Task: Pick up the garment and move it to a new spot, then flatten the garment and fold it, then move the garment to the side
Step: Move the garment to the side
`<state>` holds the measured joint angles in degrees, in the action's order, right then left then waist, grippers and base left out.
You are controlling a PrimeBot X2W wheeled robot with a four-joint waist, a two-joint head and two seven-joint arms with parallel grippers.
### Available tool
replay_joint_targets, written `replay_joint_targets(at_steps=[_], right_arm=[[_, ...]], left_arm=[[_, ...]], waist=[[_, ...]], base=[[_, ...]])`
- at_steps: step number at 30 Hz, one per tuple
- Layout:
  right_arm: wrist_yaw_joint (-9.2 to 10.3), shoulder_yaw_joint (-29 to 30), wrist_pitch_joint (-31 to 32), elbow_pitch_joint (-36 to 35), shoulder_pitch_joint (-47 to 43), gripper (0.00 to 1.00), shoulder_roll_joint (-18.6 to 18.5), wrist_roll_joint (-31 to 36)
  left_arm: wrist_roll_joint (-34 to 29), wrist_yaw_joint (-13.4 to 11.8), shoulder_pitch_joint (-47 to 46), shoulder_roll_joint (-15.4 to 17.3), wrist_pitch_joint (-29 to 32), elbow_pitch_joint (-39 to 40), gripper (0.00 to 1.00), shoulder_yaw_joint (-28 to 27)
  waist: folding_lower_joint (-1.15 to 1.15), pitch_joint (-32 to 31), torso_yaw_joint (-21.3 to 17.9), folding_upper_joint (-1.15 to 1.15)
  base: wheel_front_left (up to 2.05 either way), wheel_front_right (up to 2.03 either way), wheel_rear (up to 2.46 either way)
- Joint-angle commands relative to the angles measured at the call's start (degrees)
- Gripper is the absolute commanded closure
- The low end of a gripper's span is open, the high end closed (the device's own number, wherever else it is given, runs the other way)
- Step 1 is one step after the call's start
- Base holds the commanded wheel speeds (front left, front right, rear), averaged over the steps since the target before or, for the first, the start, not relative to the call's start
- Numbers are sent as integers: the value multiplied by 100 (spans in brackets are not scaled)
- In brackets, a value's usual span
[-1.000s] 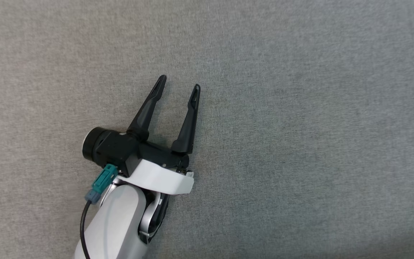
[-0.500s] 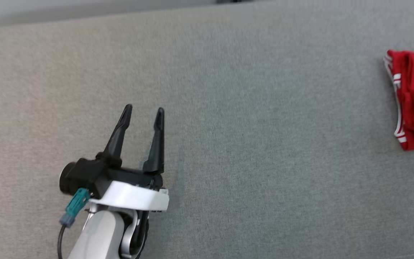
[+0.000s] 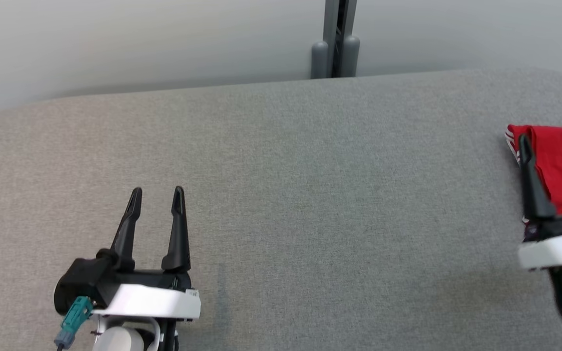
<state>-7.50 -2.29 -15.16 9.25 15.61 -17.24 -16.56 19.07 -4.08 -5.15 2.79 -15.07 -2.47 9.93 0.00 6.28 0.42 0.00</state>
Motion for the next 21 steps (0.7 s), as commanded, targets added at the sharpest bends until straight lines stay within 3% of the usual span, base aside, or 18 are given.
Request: replay_joint_targets(at_steps=[1, 5, 9, 21], right_arm=[[2, 75, -2, -144, -198, 0, 163, 91], [2, 81, -2, -510, -682, 0, 610, 500], [2, 148, -3, -673, -1009, 0, 926, 788], [2, 97, -3, -724, -1342, 0, 1177, 1060]], left_arm=[[-44, -23, 105, 26, 8, -63, 0, -44], [6, -224, 251, 22, 7, -187, 0, -132], [-77, -221, 385, 27, 7, -260, 0, -84], [-195, -293, 590, 27, 7, -357, 0, -22]], waist=[[0, -121, 77, 0], [0, -243, 109, 0], [0, -318, 137, 0], [0, -399, 138, 0]], base=[[0, 0, 0], [0, 0, 0], [0, 0, 0], [0, 0, 0]])
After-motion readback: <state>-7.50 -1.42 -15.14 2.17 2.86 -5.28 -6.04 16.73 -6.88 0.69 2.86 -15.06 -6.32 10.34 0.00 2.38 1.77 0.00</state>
